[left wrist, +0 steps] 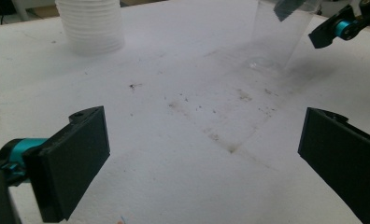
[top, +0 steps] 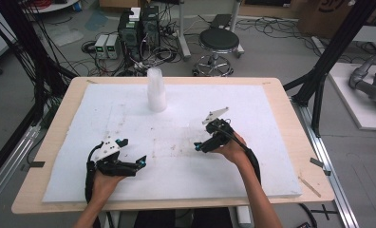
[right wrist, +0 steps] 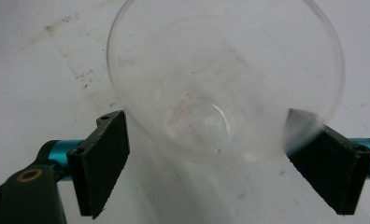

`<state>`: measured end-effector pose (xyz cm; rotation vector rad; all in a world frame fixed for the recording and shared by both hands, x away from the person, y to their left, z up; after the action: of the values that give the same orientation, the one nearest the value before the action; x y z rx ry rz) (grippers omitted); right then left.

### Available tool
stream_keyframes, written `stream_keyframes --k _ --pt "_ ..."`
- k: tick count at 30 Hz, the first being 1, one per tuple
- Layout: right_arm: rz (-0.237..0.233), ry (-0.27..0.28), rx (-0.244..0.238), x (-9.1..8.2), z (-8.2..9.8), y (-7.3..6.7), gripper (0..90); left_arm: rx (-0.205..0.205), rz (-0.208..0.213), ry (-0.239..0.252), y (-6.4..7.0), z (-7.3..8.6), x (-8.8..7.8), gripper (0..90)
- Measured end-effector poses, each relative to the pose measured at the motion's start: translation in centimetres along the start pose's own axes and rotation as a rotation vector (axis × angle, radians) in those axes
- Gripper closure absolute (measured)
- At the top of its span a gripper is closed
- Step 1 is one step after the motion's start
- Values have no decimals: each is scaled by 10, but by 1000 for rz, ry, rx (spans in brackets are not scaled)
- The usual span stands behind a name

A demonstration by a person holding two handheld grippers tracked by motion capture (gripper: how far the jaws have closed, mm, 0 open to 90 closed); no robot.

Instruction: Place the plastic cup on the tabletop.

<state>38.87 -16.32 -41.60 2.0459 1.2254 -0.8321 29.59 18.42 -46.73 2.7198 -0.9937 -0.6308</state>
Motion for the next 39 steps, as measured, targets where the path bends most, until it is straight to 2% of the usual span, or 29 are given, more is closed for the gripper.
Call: stream_keyframes --k 2,5,8,11,12,13,14,18,25,31,39 --pt "3 51 21 -7 8 -3 142 1 0 -1 0 0 0 20" --pt "25 107 20 -18 20 -7 142 -3 -6 -5 0 0 1 20" --pt "58 168 41 -30 35 -12 142 -5 -7 -3 0 0 0 21" --pt "102 270 63 -42 55 -15 143 -5 -3 -3 -1 0 0 20" --pt "113 285 81 -46 63 -17 143 -1 3 0 0 0 0 20" --pt "113 285 81 -46 63 -17 143 -1 3 0 0 0 0 21" --pt "141 309 115 -52 79 -17 143 2 1 0 0 0 0 20" --pt "199 362 169 -64 104 -18 143 3 0 0 1 0 0 20" --pt "245 408 212 -73 122 -21 144 10 5 4 1 0 -1 20" --pt "295 435 212 -74 126 -25 144 19 5 17 1 1 -2 20" --pt "320 447 234 -71 132 -25 145 8 12 27 0 1 -4 21"
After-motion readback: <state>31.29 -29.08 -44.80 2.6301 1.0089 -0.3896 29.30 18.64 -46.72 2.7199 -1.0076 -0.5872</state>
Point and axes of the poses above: each handheld gripper's, and its own axes: x roughly forward along the jaws, z roughly out of its underside, y roughly to its right, the point moved 1 cm from there along x, roughly forward along the jaws, and after that the axes turned 13 degrees about -x, right-handed, at the moved point
